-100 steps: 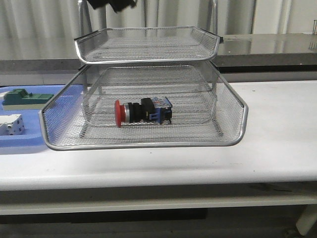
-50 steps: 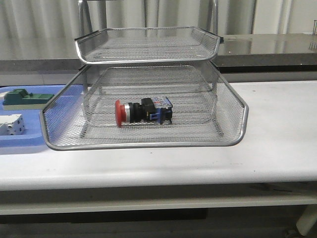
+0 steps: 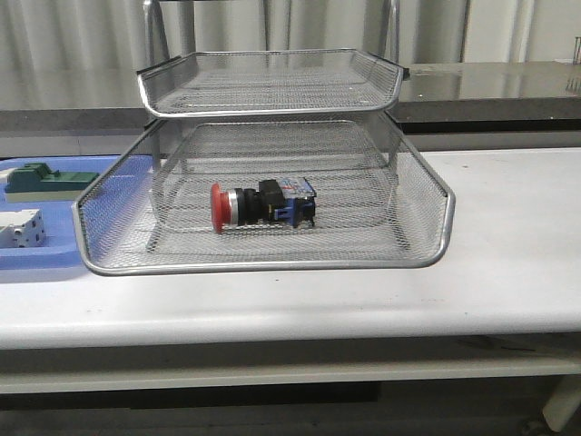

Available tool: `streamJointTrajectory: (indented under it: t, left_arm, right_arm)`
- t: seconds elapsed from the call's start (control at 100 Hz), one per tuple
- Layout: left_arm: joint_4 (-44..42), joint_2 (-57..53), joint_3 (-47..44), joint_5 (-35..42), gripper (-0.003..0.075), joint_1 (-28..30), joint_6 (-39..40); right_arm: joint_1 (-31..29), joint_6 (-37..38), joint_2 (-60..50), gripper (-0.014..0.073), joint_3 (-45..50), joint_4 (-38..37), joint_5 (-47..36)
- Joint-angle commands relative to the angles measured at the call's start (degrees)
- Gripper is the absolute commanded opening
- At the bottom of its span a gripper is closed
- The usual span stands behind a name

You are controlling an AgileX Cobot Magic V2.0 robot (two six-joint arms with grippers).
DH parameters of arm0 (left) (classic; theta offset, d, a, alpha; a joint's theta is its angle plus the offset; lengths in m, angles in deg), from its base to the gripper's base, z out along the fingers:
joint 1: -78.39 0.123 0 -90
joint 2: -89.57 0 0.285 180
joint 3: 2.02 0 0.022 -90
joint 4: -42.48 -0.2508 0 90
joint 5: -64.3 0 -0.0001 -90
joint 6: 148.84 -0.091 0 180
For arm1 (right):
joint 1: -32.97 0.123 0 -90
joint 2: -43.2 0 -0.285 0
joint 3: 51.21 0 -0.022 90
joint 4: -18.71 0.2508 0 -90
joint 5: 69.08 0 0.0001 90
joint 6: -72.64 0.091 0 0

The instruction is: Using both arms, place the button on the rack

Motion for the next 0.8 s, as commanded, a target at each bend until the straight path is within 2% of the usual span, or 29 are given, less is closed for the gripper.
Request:
streamJointTrajectory:
  t: [0.0, 0.14, 0.35, 0.56, 0.79]
  left_arm:
    - [2.36, -5.44, -6.25, 13.11, 0.0447, 0.24, 0.59]
    - [6.17, -12.7, -17.14, 22.73, 0.0447, 0.24, 0.59]
    - [10.76, -21.29, -29.49, 32.96, 0.0447, 0.24, 0.59]
    - [12.75, -27.12, -36.16, 35.16, 0.0447, 0.24, 0.59]
    - [13.86, -29.23, -36.68, 36.58, 0.0445, 0.24, 0.59]
  right_arm:
    - [-0.12, -0.23, -0.22, -0.0067, -1.31, -1.01, -2.73]
    - [-0.12, -0.23, -0.22, -0.0067, -1.31, -1.01, -2.73]
    - [-0.12, -0.23, -0.22, -0.0067, -1.31, -1.01, -2.73]
    - [-0.12, -0.23, -0.22, -0.0067, -1.31, -1.01, -2.73]
    - [-0.12, -0.23, -0.22, -0.0067, -1.31, -1.01, -2.73]
